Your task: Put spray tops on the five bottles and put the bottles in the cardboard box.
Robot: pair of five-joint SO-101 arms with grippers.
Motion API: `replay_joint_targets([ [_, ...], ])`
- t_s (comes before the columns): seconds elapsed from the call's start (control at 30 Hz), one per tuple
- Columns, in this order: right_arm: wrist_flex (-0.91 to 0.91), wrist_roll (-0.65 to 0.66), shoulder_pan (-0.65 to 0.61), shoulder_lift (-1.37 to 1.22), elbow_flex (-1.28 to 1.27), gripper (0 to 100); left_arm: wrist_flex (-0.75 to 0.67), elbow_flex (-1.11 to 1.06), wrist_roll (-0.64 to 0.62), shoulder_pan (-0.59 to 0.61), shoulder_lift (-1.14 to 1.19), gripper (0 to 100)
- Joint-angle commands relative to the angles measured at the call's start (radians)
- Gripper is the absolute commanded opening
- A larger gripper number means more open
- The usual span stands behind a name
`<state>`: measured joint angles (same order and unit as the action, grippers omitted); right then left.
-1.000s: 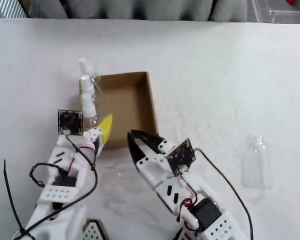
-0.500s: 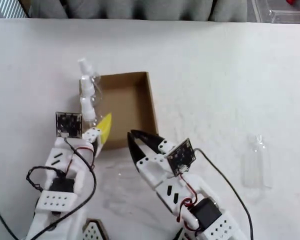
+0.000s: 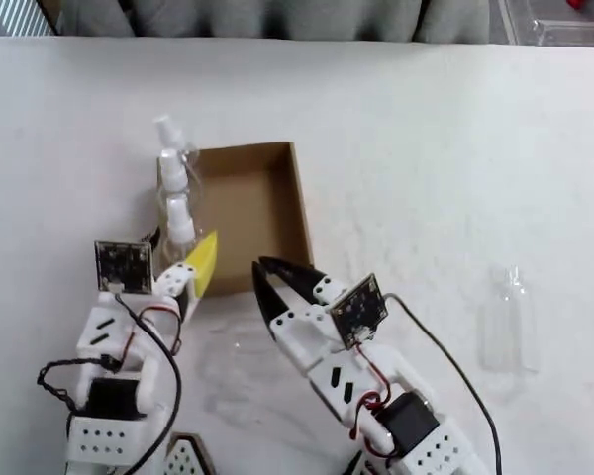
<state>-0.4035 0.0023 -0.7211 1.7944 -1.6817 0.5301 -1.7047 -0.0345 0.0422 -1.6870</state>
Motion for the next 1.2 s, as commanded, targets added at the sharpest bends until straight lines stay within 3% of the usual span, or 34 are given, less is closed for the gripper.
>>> replay_joint_targets([
  [0.0, -0.001, 0.011, 0.013, 0.008, -0.008, 1.5, 0.138, 0.012, -0.006, 0.004, -0.159, 28],
  [0.3, -0.001, 0.011, 0.015, 0.008, -0.008, 1.5, 0.161, 0.037, -0.006, 0.007, -0.136, 28],
  [0.7, -0.001, 0.011, 0.036, 0.008, -0.008, 1.5, 0.528, 0.345, -0.006, 0.008, -0.136, 27],
  [0.97, -0.001, 0.011, 0.041, 0.008, -0.008, 1.5, 0.71, 0.505, -0.003, 0.107, -0.136, 27],
  [1.17, -0.002, 0.011, 0.041, 0.008, -0.008, 1.5, 0.767, 0.585, 0.104, 0.262, -0.136, 27],
])
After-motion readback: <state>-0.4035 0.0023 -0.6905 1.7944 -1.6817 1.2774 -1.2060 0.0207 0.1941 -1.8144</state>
